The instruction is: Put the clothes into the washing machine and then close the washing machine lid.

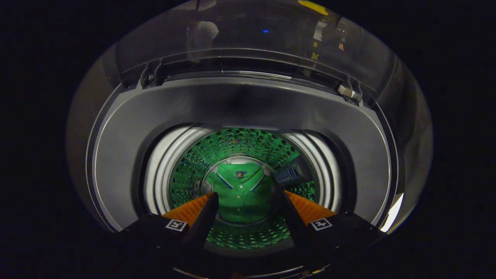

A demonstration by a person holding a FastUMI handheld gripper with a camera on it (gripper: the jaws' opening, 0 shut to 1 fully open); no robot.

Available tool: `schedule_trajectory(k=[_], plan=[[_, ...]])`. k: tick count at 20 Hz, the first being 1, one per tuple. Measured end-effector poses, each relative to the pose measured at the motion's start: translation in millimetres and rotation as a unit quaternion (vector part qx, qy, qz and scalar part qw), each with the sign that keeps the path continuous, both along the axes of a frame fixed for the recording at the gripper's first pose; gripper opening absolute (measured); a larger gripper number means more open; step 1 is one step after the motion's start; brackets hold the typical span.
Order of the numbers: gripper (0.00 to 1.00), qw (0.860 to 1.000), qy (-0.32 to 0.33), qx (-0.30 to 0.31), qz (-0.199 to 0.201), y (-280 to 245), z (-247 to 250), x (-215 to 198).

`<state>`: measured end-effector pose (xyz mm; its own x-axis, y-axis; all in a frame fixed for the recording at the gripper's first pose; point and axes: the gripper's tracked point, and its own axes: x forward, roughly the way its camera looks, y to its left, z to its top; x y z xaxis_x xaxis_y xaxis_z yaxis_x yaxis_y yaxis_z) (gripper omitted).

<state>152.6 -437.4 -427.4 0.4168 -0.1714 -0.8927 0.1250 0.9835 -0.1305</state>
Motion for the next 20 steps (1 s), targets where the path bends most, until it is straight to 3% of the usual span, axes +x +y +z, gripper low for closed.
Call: schedule_trajectory(k=[9, 20], plan=[[0.99, 0.998, -0.063, -0.004, -0.011, -1.4, 59.3, 14.3], [0.99, 0.98, -0.196, -0.037, 0.004, 1.6, 227.7, 46.1]])
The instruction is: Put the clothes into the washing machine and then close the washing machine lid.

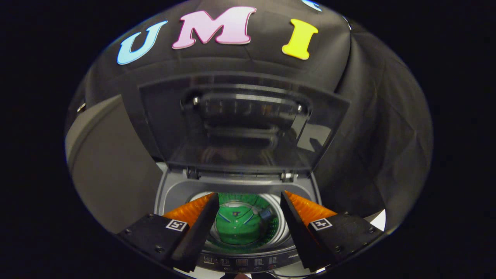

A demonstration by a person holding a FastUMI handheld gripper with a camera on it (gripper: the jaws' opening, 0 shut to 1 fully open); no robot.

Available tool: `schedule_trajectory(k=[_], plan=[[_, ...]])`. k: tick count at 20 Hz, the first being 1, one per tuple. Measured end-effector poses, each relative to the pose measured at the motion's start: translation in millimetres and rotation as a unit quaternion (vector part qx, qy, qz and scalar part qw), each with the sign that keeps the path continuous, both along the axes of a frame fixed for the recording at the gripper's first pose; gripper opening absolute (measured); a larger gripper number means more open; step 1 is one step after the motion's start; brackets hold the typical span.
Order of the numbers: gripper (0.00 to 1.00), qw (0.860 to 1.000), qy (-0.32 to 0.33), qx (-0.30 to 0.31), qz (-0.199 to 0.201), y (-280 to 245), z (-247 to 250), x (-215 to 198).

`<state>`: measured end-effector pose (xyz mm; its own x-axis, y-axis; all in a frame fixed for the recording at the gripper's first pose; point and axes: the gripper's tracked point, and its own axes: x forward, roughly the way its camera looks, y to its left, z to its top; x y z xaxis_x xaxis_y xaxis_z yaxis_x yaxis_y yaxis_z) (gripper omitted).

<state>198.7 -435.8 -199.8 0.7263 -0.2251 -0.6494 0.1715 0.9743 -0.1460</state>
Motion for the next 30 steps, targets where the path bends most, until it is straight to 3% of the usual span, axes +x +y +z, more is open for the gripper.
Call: schedule_trajectory(k=[5, 13, 23, 30], plan=[[0.99, 0.999, -0.052, -0.004, -0.005, 1.2, 74.1, 24.8], [0.99, 0.997, -0.082, 0.008, -0.01, -10.7, 121.6, 73.6], [0.98, 0.998, -0.059, 0.024, -0.006, -12.5, 102.7, 143.9], [0.99, 0.998, -0.049, 0.04, -0.016, -14.3, 90.7, 151.2]])
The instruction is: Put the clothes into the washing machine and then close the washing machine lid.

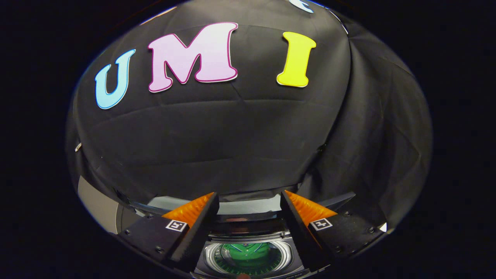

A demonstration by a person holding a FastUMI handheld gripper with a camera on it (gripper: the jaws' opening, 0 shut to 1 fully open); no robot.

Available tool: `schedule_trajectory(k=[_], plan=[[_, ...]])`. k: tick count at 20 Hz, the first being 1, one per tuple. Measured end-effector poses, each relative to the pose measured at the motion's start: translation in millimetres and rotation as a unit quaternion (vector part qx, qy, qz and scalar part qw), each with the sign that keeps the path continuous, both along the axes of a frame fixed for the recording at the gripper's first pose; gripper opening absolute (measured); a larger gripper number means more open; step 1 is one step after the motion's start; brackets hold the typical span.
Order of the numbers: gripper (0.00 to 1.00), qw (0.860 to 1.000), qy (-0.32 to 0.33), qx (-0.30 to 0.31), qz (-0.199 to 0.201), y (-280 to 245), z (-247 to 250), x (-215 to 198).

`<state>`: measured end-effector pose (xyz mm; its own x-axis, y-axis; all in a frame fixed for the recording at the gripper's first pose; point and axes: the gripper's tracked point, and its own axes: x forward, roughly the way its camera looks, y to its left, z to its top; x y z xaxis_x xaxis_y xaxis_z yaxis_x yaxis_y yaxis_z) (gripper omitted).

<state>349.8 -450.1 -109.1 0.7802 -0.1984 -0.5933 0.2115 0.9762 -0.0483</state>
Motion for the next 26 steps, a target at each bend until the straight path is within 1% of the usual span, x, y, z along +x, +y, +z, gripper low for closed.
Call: schedule_trajectory(k=[3, 7, 18, 23, 26], plan=[[0.99, 1.0, -0.004, -0.004, -0.007, 0.4, 0.7, -3.2], [0.99, 1.0, -0.024, -0.015, -0.012, 1.6, 5.7, -23.5], [0.99, 0.999, -0.042, -0.011, -0.006, 6.8, 7.2, -69.4], [0.99, 0.999, -0.039, -0.005, -0.002, 7.5, 5.8, -77.1], [0.99, 0.999, -0.048, -0.003, -0.002, 7.3, 6.1, -78.2]])
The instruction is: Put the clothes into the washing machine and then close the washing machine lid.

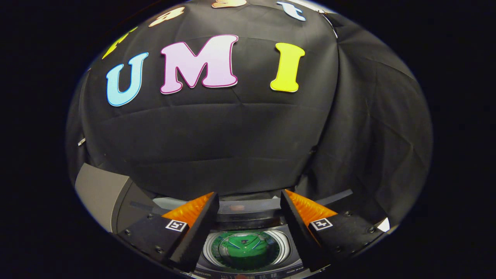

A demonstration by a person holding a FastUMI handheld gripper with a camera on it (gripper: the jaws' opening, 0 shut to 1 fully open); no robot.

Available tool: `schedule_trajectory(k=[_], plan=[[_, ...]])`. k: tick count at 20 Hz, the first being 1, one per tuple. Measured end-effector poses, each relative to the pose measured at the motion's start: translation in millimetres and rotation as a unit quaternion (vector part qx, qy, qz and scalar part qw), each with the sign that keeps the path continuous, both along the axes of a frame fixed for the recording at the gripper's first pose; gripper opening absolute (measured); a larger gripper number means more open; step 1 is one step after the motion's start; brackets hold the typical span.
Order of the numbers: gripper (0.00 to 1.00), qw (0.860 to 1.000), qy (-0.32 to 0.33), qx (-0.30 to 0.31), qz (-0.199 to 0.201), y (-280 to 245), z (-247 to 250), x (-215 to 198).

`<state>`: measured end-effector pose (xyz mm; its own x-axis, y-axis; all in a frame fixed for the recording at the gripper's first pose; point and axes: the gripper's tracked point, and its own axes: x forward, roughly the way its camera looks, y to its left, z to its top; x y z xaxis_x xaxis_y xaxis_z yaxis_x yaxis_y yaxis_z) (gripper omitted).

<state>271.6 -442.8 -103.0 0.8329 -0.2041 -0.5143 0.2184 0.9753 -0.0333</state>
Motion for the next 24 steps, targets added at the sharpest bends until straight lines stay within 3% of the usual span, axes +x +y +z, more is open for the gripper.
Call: schedule_trajectory(k=[19, 24], plan=[[0.99, 1.0, -0.007, -0.001, -0.011, 1.2, -7.6, -24.6], [0.99, 0.998, 0.062, 0.02, -0.015, 7.0, -63.1, -56.6]])
